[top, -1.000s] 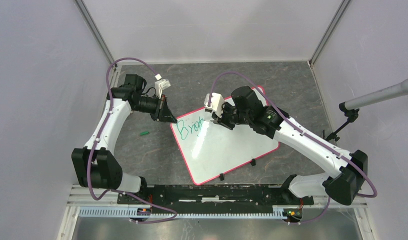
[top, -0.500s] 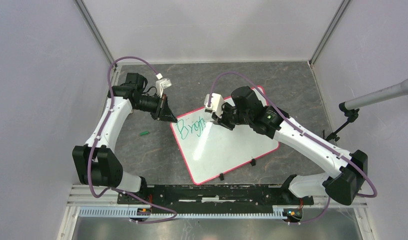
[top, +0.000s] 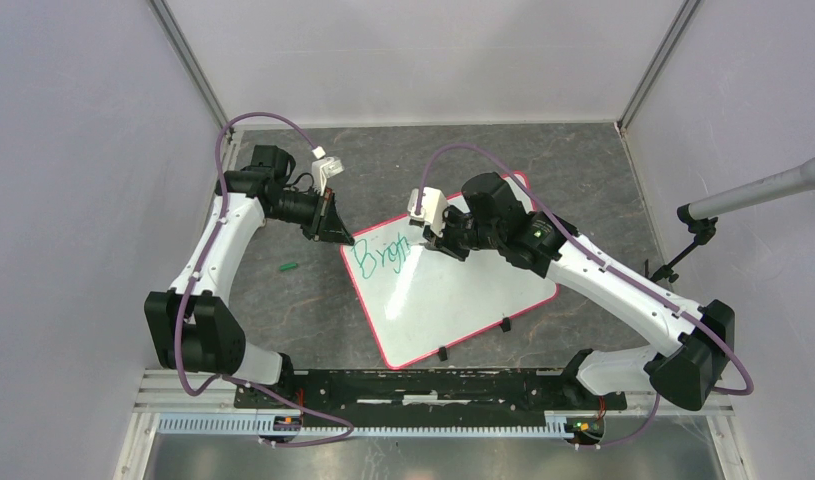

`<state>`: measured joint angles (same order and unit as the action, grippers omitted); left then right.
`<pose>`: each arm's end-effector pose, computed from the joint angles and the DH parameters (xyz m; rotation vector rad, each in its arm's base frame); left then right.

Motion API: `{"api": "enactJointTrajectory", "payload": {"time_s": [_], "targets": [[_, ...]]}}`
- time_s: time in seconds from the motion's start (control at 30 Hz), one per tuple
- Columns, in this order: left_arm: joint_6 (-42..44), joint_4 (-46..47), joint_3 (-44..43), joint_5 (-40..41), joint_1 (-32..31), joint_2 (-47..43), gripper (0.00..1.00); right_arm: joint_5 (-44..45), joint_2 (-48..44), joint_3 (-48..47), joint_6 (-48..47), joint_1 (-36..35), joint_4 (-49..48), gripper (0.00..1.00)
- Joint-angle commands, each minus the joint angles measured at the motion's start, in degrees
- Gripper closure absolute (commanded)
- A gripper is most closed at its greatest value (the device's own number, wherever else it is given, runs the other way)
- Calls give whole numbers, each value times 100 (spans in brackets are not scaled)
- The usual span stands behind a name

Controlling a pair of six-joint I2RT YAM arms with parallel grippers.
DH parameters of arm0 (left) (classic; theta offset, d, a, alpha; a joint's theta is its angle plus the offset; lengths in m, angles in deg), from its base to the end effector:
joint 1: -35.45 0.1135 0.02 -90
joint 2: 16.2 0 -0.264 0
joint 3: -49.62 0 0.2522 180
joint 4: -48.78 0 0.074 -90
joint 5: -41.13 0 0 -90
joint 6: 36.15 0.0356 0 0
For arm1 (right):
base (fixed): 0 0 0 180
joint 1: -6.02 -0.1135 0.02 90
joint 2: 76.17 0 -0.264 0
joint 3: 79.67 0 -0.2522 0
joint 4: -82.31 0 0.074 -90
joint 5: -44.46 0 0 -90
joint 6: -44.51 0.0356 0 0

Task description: Write a sentence on the whiteboard

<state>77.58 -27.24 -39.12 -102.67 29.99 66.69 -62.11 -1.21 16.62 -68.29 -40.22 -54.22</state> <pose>0.2665 -0.0543 0.3118 0.8197 2.2941 -1.1481 0.1930 0.2162 0.3452 -1.3810 1.7126 0.5461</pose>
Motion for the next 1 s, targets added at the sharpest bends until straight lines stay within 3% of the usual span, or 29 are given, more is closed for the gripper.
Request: {"api": "enactJointTrajectory", "payload": {"time_s": [0.0,0.97], "targets": [[424,28,25,250,-248,52,98,-111,-165,-68,2,9,-36,100],[410,25,36,307,-308,37,98,-443,-199,12,56,137,52,100]]}}
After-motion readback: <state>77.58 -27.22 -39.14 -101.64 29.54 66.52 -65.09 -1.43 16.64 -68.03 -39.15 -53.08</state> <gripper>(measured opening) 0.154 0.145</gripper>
